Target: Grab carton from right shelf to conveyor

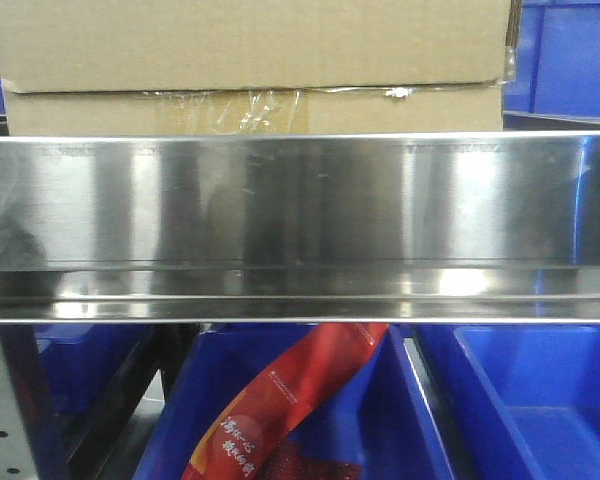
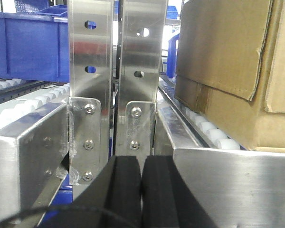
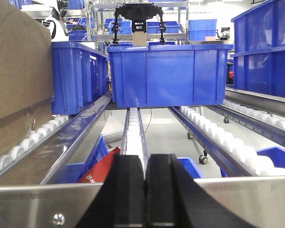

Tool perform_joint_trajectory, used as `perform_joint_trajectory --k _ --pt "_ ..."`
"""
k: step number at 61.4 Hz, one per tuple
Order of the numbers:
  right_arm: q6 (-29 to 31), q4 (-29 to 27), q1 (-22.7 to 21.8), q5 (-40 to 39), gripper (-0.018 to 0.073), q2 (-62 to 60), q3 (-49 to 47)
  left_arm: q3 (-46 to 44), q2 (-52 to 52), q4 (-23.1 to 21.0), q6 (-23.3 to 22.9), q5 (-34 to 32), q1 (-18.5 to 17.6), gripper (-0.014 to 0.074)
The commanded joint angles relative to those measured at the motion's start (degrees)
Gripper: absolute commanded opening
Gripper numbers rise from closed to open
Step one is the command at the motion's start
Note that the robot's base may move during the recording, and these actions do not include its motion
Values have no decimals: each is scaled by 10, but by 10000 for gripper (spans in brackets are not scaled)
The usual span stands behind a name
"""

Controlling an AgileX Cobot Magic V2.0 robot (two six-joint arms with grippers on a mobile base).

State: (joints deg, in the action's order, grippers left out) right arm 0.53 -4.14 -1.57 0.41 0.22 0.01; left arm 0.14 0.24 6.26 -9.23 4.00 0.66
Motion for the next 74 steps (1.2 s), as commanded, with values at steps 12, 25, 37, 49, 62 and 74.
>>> perform_joint_trajectory --k 12,25,37,49,62,74 --pt "3 -1 1 -9 -60 -2 0 -1 -2 -2 1 -12 -3 -6" --pt "3 -1 1 -9 -60 -2 0 -1 -2 -2 1 -34 -3 -6" --pt "3 -1 1 -33 -60 -2 0 -1 -2 -2 1 -56 -3 -6" --pt "3 -1 1 -100 -60 -2 0 -1 -2 -2 1 -69 -3 -6" --pt "3 -1 1 -110 -60 -2 0 -1 -2 -2 1 -98 -3 -6" --pt "2 -2 1 -85 -60 -2 -31 -74 -2 4 1 -45 -3 -6"
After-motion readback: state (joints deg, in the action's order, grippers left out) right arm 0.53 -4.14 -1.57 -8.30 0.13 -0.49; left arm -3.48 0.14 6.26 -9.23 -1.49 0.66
